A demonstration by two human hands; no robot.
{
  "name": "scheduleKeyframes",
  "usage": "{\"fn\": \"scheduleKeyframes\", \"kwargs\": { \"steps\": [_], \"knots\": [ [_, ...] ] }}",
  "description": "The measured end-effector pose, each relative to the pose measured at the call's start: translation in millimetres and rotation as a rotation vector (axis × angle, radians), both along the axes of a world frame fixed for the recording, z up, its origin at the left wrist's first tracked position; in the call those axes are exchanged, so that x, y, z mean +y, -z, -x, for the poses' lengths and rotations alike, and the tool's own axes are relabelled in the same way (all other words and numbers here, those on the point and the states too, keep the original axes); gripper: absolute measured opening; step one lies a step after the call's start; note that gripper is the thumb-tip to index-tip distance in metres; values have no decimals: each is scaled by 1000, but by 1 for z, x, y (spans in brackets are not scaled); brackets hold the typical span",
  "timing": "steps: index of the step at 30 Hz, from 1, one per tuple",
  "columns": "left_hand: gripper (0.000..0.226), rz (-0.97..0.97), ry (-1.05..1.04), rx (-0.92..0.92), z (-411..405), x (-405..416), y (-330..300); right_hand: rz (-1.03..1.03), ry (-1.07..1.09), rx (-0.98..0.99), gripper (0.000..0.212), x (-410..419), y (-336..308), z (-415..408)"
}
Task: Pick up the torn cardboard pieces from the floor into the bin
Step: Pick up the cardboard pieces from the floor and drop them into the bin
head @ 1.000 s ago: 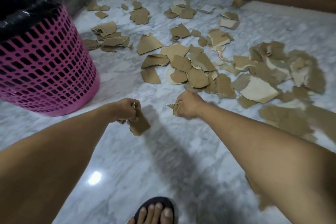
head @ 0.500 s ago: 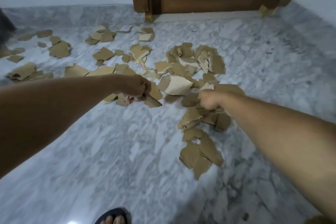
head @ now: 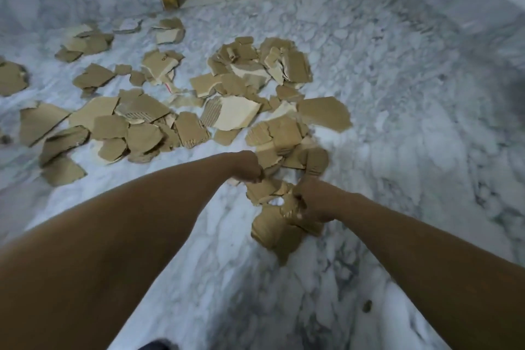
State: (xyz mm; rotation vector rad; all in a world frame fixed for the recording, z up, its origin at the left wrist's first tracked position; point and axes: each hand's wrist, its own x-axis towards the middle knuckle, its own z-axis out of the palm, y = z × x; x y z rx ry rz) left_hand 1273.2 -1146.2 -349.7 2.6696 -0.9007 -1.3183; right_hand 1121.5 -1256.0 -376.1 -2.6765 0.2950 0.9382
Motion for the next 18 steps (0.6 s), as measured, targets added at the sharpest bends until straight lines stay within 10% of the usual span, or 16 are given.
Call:
{"fn": "scheduleKeyframes", "kwargs": {
  "steps": [5, 9, 18],
  "knots": [
    [96, 67, 97, -204, 17, -9, 34, 14, 153, -102, 98, 18, 16, 20],
    [127, 68, 18, -293, 27, -11, 57, 129, 219, -132, 111, 36, 26, 30],
    [85, 185, -140, -166, 23, -4, 57, 46, 314, -104, 93, 35, 26, 24]
  ]
}}
